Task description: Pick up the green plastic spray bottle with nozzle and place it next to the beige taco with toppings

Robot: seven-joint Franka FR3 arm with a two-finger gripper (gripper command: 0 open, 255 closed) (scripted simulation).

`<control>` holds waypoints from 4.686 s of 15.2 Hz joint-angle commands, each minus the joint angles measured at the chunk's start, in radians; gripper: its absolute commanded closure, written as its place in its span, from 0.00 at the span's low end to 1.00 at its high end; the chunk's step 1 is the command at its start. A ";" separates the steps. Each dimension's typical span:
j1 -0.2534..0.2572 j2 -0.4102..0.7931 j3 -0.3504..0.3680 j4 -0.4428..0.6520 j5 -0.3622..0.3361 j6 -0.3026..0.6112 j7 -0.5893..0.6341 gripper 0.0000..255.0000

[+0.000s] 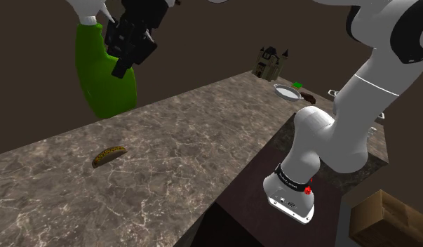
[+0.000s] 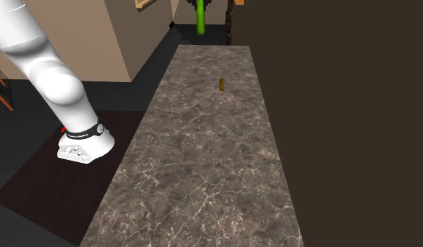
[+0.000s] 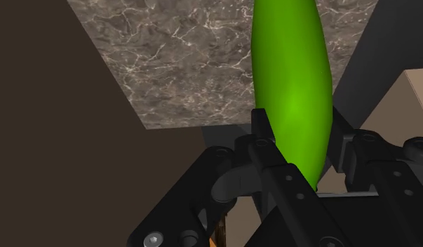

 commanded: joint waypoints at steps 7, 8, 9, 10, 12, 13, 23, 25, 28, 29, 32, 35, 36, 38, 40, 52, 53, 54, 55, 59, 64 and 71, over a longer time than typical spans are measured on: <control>0.058 0.122 0.066 0.165 -0.023 0.013 0.144 1.00; 0.059 0.121 0.066 0.151 -0.020 0.026 0.139 1.00; 0.059 0.121 0.067 0.138 -0.017 0.037 0.133 1.00; 0.060 0.121 0.067 0.126 -0.013 0.049 0.127 1.00; 0.061 0.122 0.068 0.100 -0.006 0.073 0.115 1.00; 0.061 0.122 0.069 0.088 -0.002 0.085 0.109 1.00; 0.065 0.140 0.075 -0.019 0.044 0.198 0.042 1.00; 0.066 0.146 0.076 -0.037 0.056 0.219 0.028 1.00; 0.066 0.156 0.078 -0.063 0.074 0.251 0.005 1.00; 0.067 0.160 0.079 -0.071 0.081 0.262 -0.003 1.00; 0.067 0.173 0.082 -0.094 0.102 0.293 -0.028 1.00; 0.067 0.187 0.085 -0.114 0.125 0.323 -0.055 1.00; 0.067 0.192 0.086 -0.120 0.133 0.333 -0.064 1.00; 0.067 0.203 0.089 -0.133 0.149 0.352 -0.082 1.00; 0.067 0.215 0.092 -0.144 0.167 0.371 -0.102 1.00; 0.057 0.299 0.118 -0.189 0.289 0.476 -0.232 1.00; 0.056 0.307 0.121 -0.191 0.301 0.484 -0.244 1.00; 0.054 0.316 0.124 -0.193 0.312 0.492 -0.256 1.00; 0.053 0.324 0.127 -0.195 0.324 0.500 -0.268 1.00; 0.045 0.359 0.142 -0.199 0.372 0.531 -0.318 1.00; 0.033 0.404 0.162 -0.199 0.431 0.565 -0.381 1.00; 0.033 0.404 0.162 -0.199 0.431 0.565 -0.381 1.00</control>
